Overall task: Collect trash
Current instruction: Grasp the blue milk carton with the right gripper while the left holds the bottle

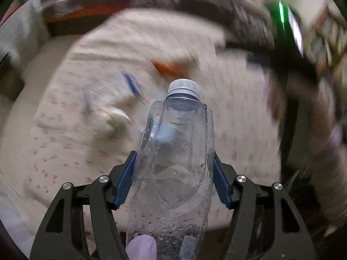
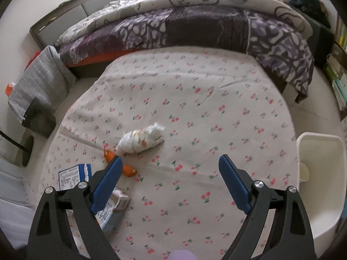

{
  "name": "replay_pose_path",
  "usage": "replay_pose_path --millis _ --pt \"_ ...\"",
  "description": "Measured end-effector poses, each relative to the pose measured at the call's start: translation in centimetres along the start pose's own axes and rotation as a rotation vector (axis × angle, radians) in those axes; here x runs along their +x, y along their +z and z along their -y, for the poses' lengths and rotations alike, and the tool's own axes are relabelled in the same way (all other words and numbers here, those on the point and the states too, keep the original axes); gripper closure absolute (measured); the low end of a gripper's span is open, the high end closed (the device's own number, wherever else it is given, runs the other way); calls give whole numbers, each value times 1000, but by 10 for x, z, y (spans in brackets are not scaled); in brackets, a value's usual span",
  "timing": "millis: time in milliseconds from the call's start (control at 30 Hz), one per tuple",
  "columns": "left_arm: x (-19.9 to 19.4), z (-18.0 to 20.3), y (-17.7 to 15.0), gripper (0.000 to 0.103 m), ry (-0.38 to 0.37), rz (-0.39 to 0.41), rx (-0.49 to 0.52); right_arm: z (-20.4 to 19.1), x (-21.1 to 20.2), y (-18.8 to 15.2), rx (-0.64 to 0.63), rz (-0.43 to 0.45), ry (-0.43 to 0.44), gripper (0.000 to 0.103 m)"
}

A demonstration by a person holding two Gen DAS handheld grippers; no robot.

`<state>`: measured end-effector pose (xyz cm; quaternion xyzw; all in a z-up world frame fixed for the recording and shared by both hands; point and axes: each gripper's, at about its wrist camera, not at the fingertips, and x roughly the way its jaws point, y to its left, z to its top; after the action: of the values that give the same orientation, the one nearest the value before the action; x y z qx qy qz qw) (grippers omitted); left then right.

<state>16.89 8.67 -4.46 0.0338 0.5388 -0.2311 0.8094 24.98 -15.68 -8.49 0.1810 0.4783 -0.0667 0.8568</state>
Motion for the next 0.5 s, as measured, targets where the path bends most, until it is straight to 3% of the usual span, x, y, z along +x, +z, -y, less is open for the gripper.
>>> replay_pose_path --millis 133,233,333,500 --pt "-31 -42 13 41 56 153 -191 -30 16 -24 -40 -98 67 16" --pt "-34 -59 16 41 98 185 -269 -55 31 -48 -65 -168 86 16" --pt "-36 -62 27 41 116 198 -295 -75 48 -62 -55 -208 83 16" --pt "-41 -67 29 40 128 206 -305 -96 71 -72 -71 -193 16 12"
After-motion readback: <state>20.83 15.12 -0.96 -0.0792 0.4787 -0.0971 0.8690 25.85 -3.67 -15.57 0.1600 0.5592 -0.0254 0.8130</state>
